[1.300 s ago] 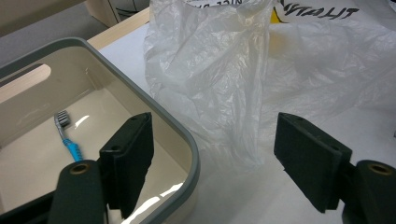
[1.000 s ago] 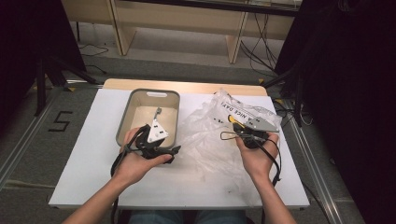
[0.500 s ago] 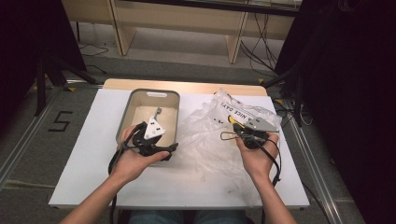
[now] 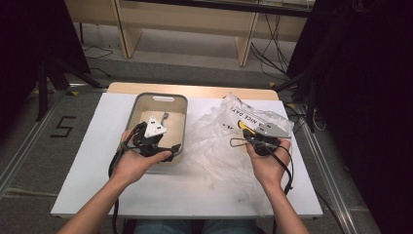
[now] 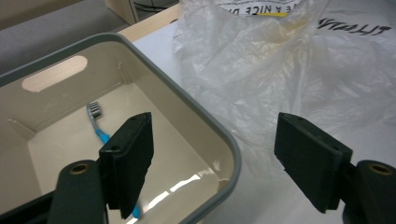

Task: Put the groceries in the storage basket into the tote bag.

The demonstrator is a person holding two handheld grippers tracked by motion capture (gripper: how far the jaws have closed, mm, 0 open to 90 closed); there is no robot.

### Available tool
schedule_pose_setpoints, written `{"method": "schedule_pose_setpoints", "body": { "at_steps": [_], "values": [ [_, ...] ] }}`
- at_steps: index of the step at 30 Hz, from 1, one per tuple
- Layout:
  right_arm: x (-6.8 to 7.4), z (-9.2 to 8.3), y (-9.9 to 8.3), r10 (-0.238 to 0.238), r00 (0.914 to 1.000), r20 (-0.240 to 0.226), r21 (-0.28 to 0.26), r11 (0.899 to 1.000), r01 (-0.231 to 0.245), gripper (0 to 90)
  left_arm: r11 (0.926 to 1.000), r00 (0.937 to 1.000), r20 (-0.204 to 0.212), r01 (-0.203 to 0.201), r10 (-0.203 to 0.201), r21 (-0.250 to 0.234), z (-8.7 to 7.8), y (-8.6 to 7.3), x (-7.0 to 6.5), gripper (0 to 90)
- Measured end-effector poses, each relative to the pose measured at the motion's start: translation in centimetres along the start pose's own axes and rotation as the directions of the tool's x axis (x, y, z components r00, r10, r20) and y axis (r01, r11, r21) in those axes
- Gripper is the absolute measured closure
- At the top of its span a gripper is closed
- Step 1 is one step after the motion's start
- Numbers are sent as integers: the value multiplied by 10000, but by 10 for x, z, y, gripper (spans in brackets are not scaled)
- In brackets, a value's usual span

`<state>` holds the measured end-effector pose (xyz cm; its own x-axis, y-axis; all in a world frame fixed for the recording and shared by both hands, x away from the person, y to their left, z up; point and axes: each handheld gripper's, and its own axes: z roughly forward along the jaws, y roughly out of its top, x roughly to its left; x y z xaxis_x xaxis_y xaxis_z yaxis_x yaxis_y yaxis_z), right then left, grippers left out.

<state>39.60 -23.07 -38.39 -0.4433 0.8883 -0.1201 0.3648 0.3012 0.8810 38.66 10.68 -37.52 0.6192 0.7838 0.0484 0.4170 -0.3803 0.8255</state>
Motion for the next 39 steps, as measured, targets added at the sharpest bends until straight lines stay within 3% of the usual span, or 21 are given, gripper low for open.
{"method": "schedule_pose_setpoints", "body": {
  "at_steps": [6, 17, 24, 34, 39],
  "values": [
    [0, 0, 0, 0, 10000, -14, 20, 10000, 0, 900, 9979, 9982, -274, 536, -526, 368, 12, 1, 18, 301],
    [1, 1, -1, -25, 10000, -40, 78, 10000, 25, 900, 9886, 9941, -785, 840, -746, 1250, 44, 10, 43, 309],
    [2, 2, -2, -44, 9999, -93, 99, 9999, 45, 900, 9705, 9908, -1058, 1063, -849, 2166, 69, 9, 56, 334],
    [3, 2, -2, -29, 9999, -121, 135, 9999, 31, 900, 9540, 9857, -1311, 1376, -1056, 2662, 88, 4, 67, 343],
    [3, 3, -2, -18, 9999, -131, 142, 9999, 20, 900, 9415, 9830, -1479, 1492, -1083, 3023, 96, 1, 72, 351]
  ]
}}
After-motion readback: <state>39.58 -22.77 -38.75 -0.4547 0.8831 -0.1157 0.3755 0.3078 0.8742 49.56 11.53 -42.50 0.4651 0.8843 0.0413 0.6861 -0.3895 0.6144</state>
